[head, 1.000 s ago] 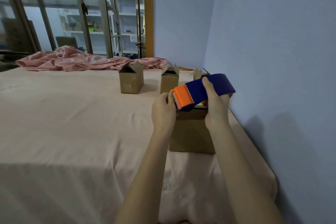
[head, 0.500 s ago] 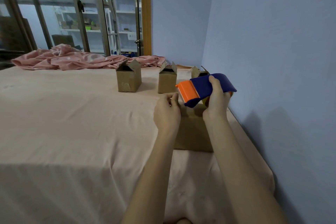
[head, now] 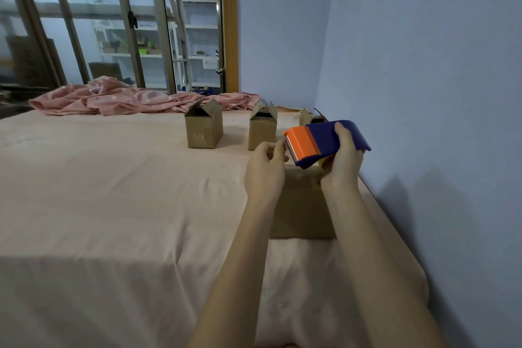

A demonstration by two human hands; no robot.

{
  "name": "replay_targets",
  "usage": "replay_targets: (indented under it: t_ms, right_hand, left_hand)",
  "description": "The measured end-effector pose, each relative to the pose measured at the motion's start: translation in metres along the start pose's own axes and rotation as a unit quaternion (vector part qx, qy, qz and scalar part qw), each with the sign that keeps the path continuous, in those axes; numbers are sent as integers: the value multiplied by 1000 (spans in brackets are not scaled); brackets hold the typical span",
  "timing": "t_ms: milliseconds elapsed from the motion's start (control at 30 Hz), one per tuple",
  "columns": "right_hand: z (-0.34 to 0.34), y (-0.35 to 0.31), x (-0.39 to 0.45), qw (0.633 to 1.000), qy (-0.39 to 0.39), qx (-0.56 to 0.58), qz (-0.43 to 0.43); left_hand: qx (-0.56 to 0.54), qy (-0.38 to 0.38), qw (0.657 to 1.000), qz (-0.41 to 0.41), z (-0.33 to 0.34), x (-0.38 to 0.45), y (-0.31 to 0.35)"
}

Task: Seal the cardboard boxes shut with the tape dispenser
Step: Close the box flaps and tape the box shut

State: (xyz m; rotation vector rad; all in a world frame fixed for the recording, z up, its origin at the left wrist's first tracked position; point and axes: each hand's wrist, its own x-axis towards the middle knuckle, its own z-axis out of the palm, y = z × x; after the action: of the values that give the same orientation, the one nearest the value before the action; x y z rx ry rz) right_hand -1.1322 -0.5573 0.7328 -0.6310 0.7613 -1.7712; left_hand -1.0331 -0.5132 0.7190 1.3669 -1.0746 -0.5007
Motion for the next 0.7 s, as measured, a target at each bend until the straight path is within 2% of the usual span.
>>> replay_targets:
  t_ms: [700]
  right_hand:
    - [0, 4, -5, 1000, 1, 11, -23]
  left_hand:
    - [-65, 65, 996, 5, 6, -5, -8]
